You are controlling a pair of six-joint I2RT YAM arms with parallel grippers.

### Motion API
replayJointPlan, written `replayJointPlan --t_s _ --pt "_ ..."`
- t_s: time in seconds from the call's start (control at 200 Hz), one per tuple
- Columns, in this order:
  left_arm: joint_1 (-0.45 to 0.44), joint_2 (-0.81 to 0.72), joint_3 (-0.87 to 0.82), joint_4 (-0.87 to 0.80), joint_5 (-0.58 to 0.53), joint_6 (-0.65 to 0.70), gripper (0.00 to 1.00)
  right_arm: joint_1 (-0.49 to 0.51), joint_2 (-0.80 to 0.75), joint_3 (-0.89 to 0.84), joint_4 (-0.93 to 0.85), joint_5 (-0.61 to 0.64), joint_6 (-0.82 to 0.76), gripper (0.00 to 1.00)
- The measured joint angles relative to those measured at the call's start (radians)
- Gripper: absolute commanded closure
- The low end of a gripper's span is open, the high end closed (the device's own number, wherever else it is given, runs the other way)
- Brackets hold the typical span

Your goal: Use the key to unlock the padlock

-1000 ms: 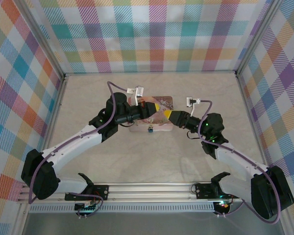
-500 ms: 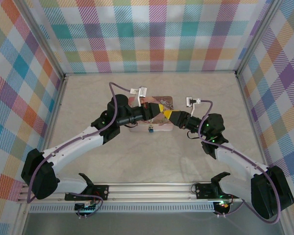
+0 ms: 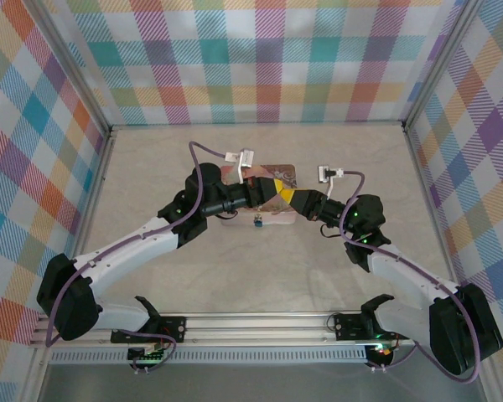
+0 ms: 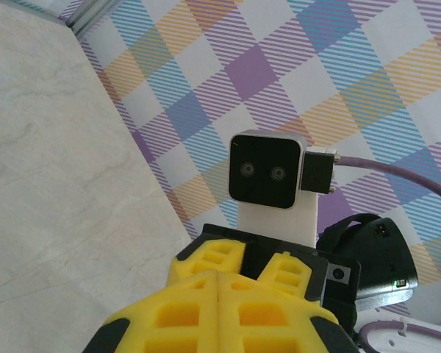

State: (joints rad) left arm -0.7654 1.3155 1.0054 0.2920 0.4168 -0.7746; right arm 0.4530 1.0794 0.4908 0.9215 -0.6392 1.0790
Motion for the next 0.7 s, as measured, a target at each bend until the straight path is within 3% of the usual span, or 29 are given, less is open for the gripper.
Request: replayJointPlan --t_s 0.19,0.535,0.555,0.63,0.7 --pt "0.0 0.0 -0.003 0.006 -0.014 -0.003 1.0 0.0 0.0 0.0 0.002 -0.002 0.01 1.0" --pt "-0.006 -0.006 -0.021 0.03 -0.036 -0.018 1.0 0.0 -0.015 -0.001 -0.02 0.002 0.007 1.0" --pt "-0.006 -0.007 -0.021 0.029 -0.037 -0.018 0.94 0.0 -0.017 -0.001 -0.023 0.002 0.005 1.0" --pt "-0.01 -0.011 -0.022 0.026 -0.042 -0.016 0.53 0.0 -0.029 -0.001 -0.035 0.002 -0.003 1.0" --pt "-0.011 -0.016 -0.026 0.022 -0.056 -0.018 0.38 0.001 -0.045 -0.001 -0.055 0.002 -0.018 1.0"
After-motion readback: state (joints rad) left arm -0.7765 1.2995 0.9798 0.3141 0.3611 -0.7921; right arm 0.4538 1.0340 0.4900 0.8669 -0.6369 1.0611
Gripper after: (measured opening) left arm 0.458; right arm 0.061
